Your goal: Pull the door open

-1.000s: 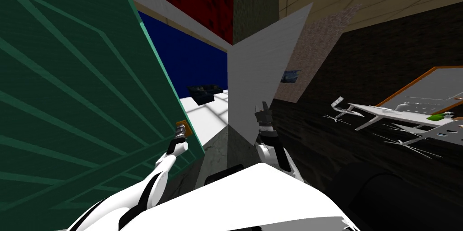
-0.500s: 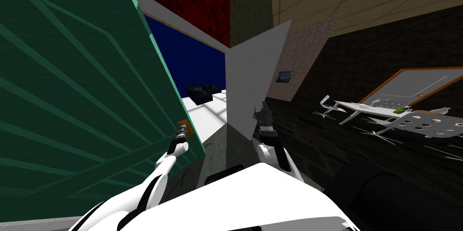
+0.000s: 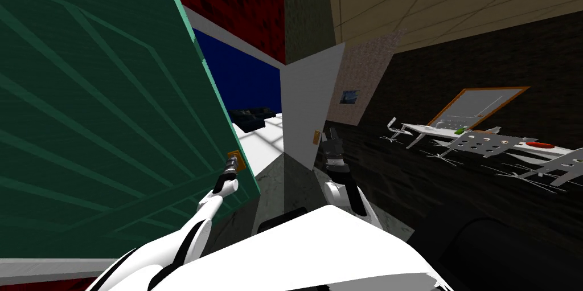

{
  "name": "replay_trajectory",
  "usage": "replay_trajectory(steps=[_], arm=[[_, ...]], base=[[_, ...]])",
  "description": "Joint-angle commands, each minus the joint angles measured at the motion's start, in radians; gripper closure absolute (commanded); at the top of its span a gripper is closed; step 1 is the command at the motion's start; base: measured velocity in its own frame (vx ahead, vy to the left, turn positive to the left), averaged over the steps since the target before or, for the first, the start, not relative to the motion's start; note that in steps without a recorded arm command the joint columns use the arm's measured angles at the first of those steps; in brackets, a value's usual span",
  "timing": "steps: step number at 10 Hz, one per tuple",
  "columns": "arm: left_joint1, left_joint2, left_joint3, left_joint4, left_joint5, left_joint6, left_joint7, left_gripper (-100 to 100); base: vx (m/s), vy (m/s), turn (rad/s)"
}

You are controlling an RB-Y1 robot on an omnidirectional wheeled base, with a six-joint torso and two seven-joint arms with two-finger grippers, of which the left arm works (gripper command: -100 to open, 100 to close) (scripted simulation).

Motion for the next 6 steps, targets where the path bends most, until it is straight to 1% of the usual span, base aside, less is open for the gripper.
replay_trajectory(steps=[1,2,3,4,6], arm=[[0.008,-0.001,-0.016,-0.022,-0.008,0.010,0.012,100],[0.009,0.000,-0.024,-0.025,-0.011,0.011,0.020,100],[0.002,0.000,-0.020,-0.016,-0.009,0.004,0.018,100],[0.006,-0.002,-0.035,-0.018,-0.016,0.007,0.031,100],[0.006,0.000,-0.053,-0.021,-0.023,0.007,0.048,100]], base=[[-0.241,0.072,-0.101],[-0.254,0.078,-0.088],[-0.115,0.027,-0.047],[-0.157,0.023,-0.076],[-0.224,0.057,-0.101]])
